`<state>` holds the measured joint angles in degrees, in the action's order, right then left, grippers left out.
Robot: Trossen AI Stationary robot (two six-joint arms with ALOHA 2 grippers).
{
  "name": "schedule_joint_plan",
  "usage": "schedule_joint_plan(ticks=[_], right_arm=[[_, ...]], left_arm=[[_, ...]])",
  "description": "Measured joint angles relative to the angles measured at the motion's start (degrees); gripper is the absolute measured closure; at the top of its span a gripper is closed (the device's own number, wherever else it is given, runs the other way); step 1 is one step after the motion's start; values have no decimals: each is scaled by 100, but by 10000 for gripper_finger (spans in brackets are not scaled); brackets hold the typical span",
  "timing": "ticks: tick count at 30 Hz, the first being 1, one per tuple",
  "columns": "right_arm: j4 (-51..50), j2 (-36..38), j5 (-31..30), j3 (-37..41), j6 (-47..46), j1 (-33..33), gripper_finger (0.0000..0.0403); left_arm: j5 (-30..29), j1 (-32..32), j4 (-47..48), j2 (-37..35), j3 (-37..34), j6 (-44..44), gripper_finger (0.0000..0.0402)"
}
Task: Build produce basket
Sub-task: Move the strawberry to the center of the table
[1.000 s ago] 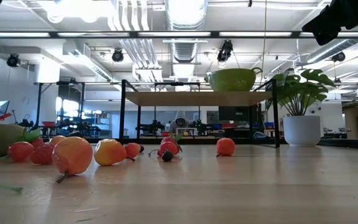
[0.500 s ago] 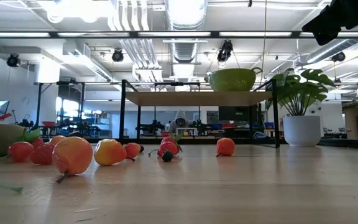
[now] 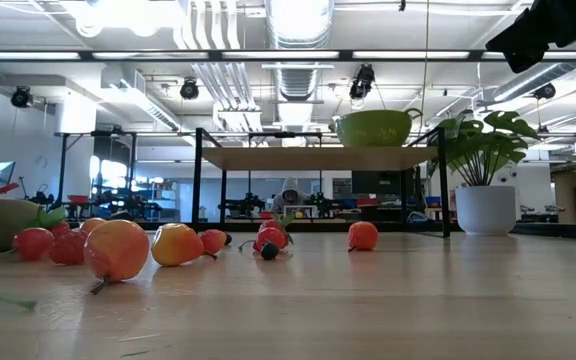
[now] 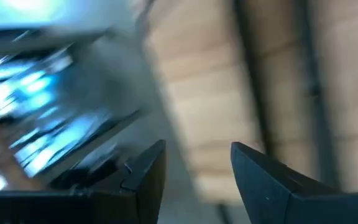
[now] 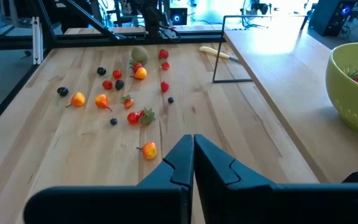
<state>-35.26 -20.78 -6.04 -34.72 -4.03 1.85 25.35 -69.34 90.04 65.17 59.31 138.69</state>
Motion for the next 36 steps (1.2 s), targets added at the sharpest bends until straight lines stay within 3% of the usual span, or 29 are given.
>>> schedule_joint_plan(ticks=[7,14,16,23,30,36], right_arm=[[0,0,0,0,0,0,394],[0,0,2,1,0,0,394],[1,0,1,1,0,0,394],[0,0,2,0,0,0,394],[0,0,2,1,0,0,394],[0,0,1,1,0,0,394]], left_arm=[[-3161,470,-850,-42,22,-1047,217],[-5620,821,-1200,-50,84,-2557,218],[-5979,1000,-1211,-50,31,-3134,219],[-5937,2352,-1308,-42,-184,-4951,207],[-4638,4171,-1300,-44,-279,-6005,176],[-4210,5304,-1266,-44,-550,-6518,162]])
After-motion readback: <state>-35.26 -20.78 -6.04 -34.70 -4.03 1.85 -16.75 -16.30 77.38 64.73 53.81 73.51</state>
